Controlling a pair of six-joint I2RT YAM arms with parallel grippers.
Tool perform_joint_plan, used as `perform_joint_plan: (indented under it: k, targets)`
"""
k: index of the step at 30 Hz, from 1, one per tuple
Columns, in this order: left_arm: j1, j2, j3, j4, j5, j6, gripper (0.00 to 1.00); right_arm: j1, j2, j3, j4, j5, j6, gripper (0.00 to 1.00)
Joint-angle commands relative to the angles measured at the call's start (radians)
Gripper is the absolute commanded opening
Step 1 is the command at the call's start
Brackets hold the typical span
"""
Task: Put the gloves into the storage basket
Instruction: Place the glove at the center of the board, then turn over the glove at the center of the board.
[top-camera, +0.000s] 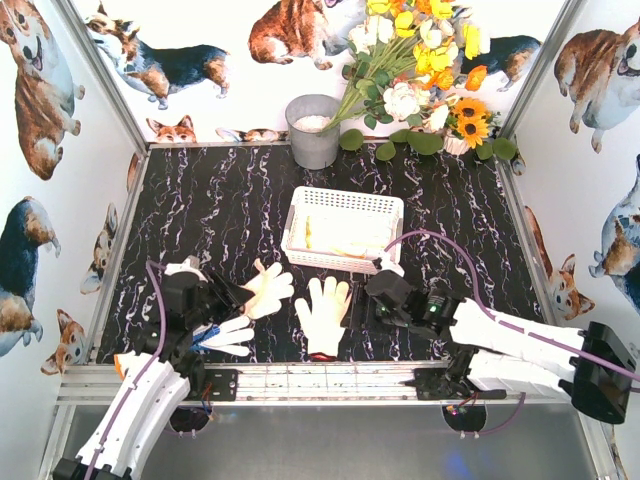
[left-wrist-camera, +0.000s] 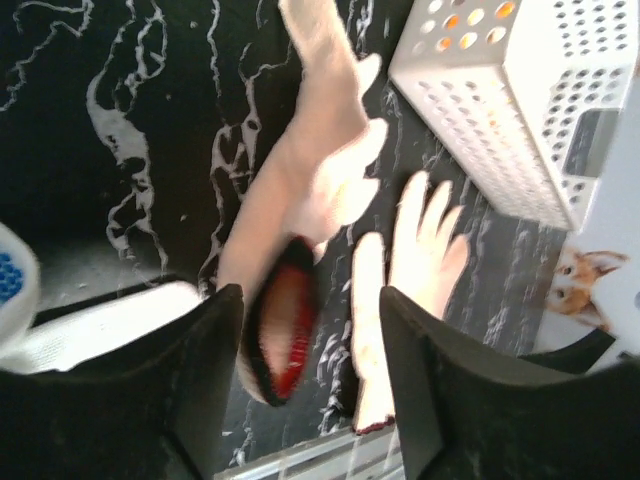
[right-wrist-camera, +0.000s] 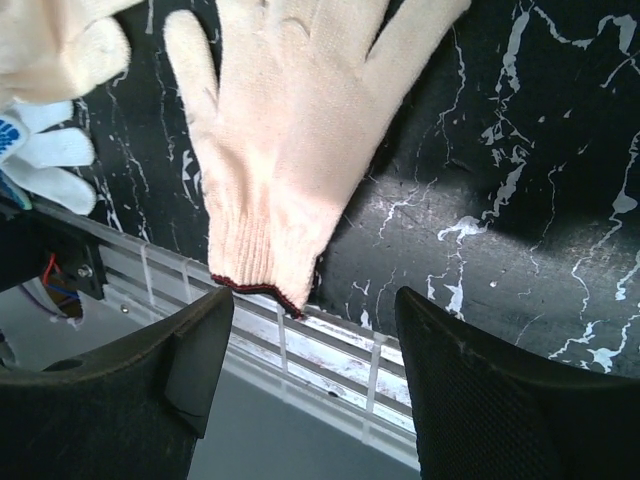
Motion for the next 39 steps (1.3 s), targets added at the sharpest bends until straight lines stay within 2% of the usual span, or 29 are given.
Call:
perform_joint_plan:
  k: [1,5,7,9,11,13,15,16,19,21,25,28,30,35,39]
  targets:
    - [0.006,-0.016,0.066,-0.083,-0.064,0.011,0.56,0.006,0.029,0.035,0.043,0.008,-0.014,0.68]
    - [0.006,-0.036,0.187,-0.183,-0.176,0.081,0.7,0.006,0.043,0.036,0.055,0.01,-0.008,0.68]
    - [0.006,-0.054,0.251,-0.247,-0.255,0.116,0.74,0.006,0.044,0.03,0.067,0.002,0.004,0.68]
    - [0.006,-0.083,0.308,-0.31,-0.348,0.131,0.82,0.006,0.045,0.026,0.072,0.002,0.012,0.66]
    - [0.006,-0.126,0.346,-0.361,-0.438,0.135,0.85,0.006,0.046,0.024,0.072,0.0,0.016,0.66]
    - [0.006,-0.177,0.35,-0.366,-0.466,0.127,0.88,0.008,0.048,0.024,0.072,0.0,0.018,0.65]
    - [0.006,-0.209,0.318,-0.288,-0.403,0.138,0.86,0.008,0.051,0.022,0.076,-0.002,0.02,0.65]
    - [0.006,-0.205,0.295,-0.236,-0.328,0.146,0.84,0.009,0.054,0.02,0.081,-0.003,0.022,0.65]
    - [0.006,-0.096,0.207,-0.066,-0.042,0.134,0.77,0.011,0.074,0.014,0.108,-0.01,0.032,0.65]
    - [0.003,-0.003,0.173,0.009,0.097,0.122,0.74,0.012,0.091,0.012,0.126,-0.012,0.039,0.61]
    - [-0.034,0.083,0.148,0.067,0.175,0.133,0.71,0.024,0.128,0.012,0.153,0.002,0.05,0.56]
    - [-0.069,0.107,0.064,0.197,0.251,0.024,0.66,0.03,0.166,0.013,0.161,0.021,0.056,0.52]
    - [-0.116,0.098,-0.005,0.304,0.26,-0.055,0.63,0.031,0.182,0.015,0.162,0.032,0.056,0.49]
    - [-0.304,0.051,-0.093,0.378,0.109,-0.175,0.59,0.033,0.211,0.009,0.158,0.051,0.044,0.43]
    - [-0.453,0.131,-0.113,0.469,0.009,-0.219,0.57,0.034,0.236,0.014,0.166,0.048,0.034,0.4]
